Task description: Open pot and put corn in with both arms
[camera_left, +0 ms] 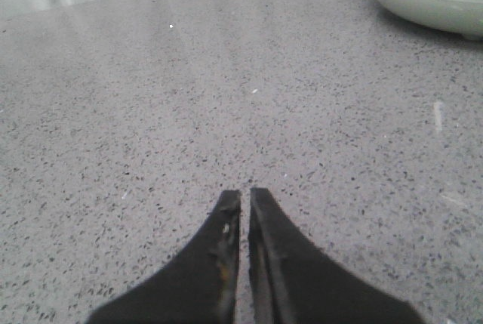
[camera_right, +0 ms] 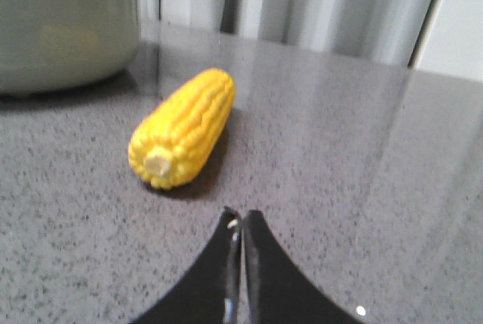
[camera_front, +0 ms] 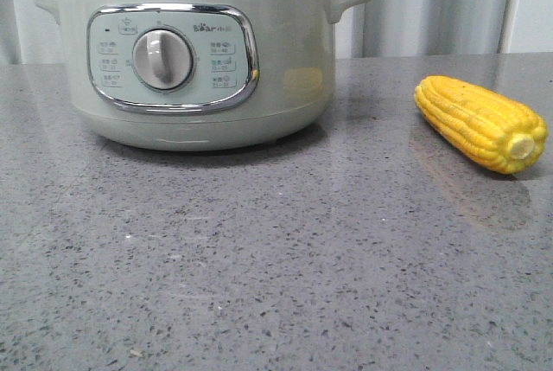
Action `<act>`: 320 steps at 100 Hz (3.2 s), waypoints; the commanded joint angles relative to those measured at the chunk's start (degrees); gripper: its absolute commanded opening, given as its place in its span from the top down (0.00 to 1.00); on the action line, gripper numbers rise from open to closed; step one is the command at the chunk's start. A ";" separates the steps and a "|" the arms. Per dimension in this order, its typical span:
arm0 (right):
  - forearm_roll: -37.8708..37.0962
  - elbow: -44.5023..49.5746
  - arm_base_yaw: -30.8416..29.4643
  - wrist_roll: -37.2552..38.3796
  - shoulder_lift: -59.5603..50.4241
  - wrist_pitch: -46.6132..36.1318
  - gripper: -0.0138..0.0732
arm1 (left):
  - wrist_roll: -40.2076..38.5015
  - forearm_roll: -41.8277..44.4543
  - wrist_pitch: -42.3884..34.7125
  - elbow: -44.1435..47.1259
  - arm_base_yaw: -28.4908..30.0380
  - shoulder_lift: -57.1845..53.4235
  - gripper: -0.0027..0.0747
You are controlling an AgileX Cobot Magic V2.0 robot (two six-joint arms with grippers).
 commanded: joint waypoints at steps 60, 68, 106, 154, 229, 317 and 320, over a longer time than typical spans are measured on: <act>5.44 1.10 -0.35 0.19 -1.24 -7.27 0.92 | -0.54 -17.05 -18.16 0.25 0.06 -1.86 0.99; 9.21 1.10 -0.35 0.19 -1.24 -7.58 0.92 | -0.54 -20.22 -18.29 0.25 0.06 -1.86 0.99; 32.35 -7.93 -0.23 0.78 0.96 -9.71 0.92 | -0.28 -28.83 -14.32 -6.70 -0.05 0.04 0.99; 15.09 -36.30 -0.23 0.78 27.11 5.09 0.66 | 11.74 -24.00 -4.11 -29.32 -0.05 22.34 0.52; 14.97 -44.85 -0.23 0.78 38.63 6.75 0.30 | 21.87 -28.93 -29.23 -54.71 -31.67 67.50 0.41; 14.97 -44.85 -0.23 0.78 38.63 8.44 0.30 | 21.67 -36.23 -29.32 -67.78 -33.57 88.47 0.26; 14.97 -44.85 -0.23 0.78 38.63 8.44 0.30 | 21.67 -36.23 -29.32 -67.78 -33.57 88.47 0.28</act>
